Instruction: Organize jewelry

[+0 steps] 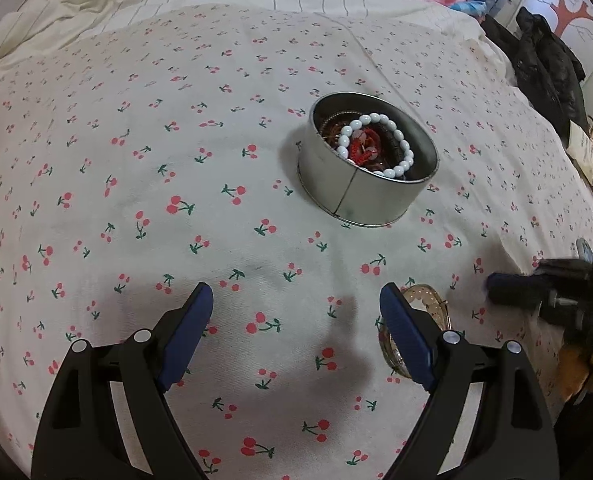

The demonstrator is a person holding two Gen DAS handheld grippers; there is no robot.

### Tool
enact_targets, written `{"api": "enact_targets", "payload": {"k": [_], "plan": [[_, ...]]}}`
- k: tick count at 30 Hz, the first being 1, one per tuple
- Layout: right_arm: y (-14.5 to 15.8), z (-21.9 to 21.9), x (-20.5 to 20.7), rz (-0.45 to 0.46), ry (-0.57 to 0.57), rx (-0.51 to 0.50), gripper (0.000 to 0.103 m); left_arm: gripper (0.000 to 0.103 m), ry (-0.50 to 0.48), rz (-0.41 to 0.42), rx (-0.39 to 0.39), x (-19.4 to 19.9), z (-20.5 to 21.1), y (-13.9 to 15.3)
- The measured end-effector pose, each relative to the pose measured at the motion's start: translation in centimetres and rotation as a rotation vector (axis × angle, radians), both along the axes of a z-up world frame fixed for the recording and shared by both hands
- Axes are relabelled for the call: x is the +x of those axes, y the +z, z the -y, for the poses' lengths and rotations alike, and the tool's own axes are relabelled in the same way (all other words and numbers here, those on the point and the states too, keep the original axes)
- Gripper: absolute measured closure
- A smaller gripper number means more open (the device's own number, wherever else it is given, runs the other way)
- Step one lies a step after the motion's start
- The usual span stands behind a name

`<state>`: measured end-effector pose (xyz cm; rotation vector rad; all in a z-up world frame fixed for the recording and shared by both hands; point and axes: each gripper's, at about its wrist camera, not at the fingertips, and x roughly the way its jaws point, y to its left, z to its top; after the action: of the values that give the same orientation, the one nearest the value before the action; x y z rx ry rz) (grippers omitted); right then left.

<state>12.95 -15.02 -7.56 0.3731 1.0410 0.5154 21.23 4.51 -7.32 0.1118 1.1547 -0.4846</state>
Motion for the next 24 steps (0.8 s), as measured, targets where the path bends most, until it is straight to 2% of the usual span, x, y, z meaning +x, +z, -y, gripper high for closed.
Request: {"api": "enact_targets", "payload": {"k": [1, 3, 4, 5, 6, 7, 9, 13, 17, 22, 24], "plan": [[0.0, -0.8, -0.2, 0.018, 0.001, -0.047, 0.039, 0.021, 0.006, -0.003, -0.004, 0.1, -0.1, 0.0], [-0.3, -2.1, -0.4, 0.027, 0.03, -0.088, 0.04, 0.021, 0.012, -0.005, -0.012, 0.1, -0.2, 0.1], [-0.6, -2.6, -0.2, 0.03, 0.03, -0.111, 0.043, 0.021, 0.011, -0.005, -0.015, 0.1, -0.3, 0.1], [-0.9, -2.8, -0.1, 0.03, 0.021, -0.133, 0.05, 0.021, 0.008, -0.004, -0.016, 0.1, -0.2, 0.1], [-1.6, -3.2, 0.2, 0.01, 0.025, -0.142, 0.071, 0.021, 0.004, -0.003, -0.014, 0.1, -0.1, 0.1], [-2.1, -3.4, 0.3, -0.004, 0.029, -0.129, 0.082, 0.021, 0.0, -0.002, -0.012, 0.0, -0.1, 0.2], [-2.7, -3.6, 0.3, -0.019, 0.051, -0.091, 0.089, 0.021, -0.004, 0.0, -0.012, 0.0, 0.0, 0.2], [-1.4, -3.2, -0.3, 0.025, 0.051, -0.053, 0.096, 0.021, 0.008, 0.002, -0.02, 0.1, -0.3, 0.4], [-0.1, -2.4, -0.8, 0.052, 0.051, 0.0, 0.096, 0.021, 0.025, -0.002, -0.026, 0.2, -0.6, 0.3], [2.0, -0.5, -1.5, 0.083, 0.071, 0.138, 0.096, 0.021, 0.008, -0.011, -0.024, 0.2, -0.3, 0.1], [2.5, -0.3, -1.4, 0.089, 0.051, 0.101, 0.096, 0.02, -0.03, -0.014, -0.02, -0.2, 0.4, -0.1]]}}
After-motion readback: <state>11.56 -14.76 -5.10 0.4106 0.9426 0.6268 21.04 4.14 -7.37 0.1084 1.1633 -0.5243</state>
